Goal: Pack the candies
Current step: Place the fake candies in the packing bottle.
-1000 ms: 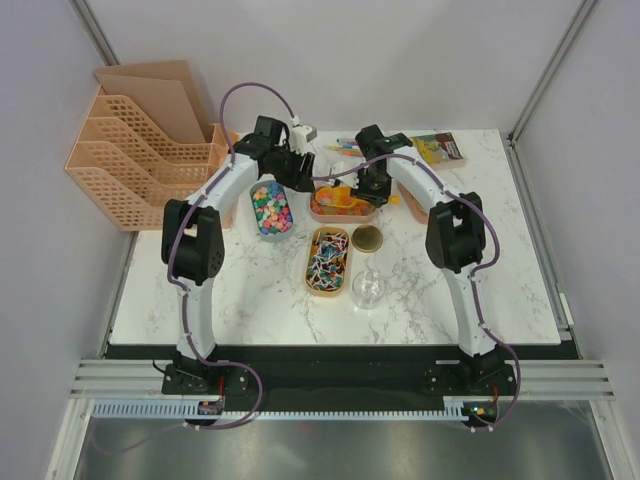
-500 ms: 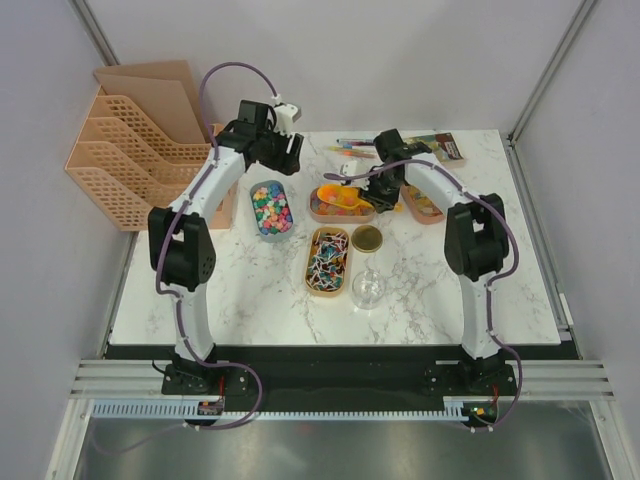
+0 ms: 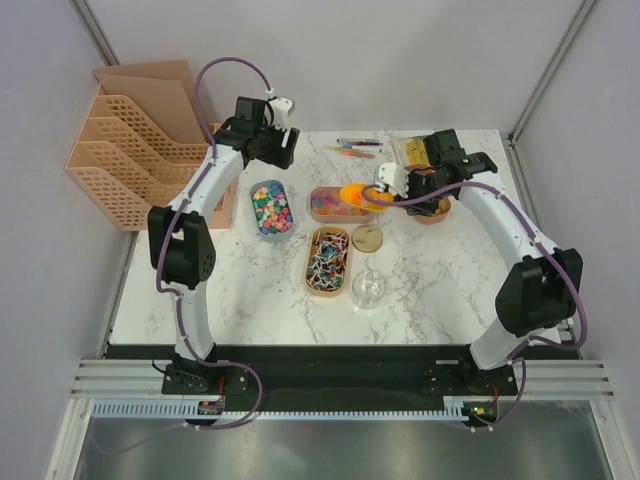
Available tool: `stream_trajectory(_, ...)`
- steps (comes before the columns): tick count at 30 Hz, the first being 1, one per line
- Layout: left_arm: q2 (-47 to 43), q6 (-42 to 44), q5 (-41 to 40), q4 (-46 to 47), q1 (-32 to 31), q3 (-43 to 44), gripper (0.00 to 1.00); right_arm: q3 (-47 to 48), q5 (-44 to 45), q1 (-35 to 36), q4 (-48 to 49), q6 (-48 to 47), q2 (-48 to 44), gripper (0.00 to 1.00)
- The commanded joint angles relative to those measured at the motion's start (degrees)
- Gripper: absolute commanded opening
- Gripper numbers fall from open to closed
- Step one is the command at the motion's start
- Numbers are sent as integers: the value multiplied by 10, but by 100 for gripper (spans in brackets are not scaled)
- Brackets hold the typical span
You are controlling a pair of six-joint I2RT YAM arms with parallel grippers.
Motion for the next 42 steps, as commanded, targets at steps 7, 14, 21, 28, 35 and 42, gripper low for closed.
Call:
stream_trajectory(7,12,0,-33,41,0,7,95,-74,33,4,-152,-119,-118,0)
stream_trajectory(14,10,4,-56,51,0,2,94,-124,132,6,-192,-194,-174,0)
stream_trajectory(21,7,6,-77,66,0,-7,93,-121,194,34,-211,-208,-176,0)
stream_trajectory(28,-1,6,-104,88,0,-32,98,-128,248,88,-223,-196,-177,1)
stream_trajectory(35,-16,-8,-117,106,0,-61,100,-130,295,110,-228,-185,-160,0)
stream_trajectory(42,-25,-19,-125,123,0,-85,100,-122,342,150,-228,-164,-134,0)
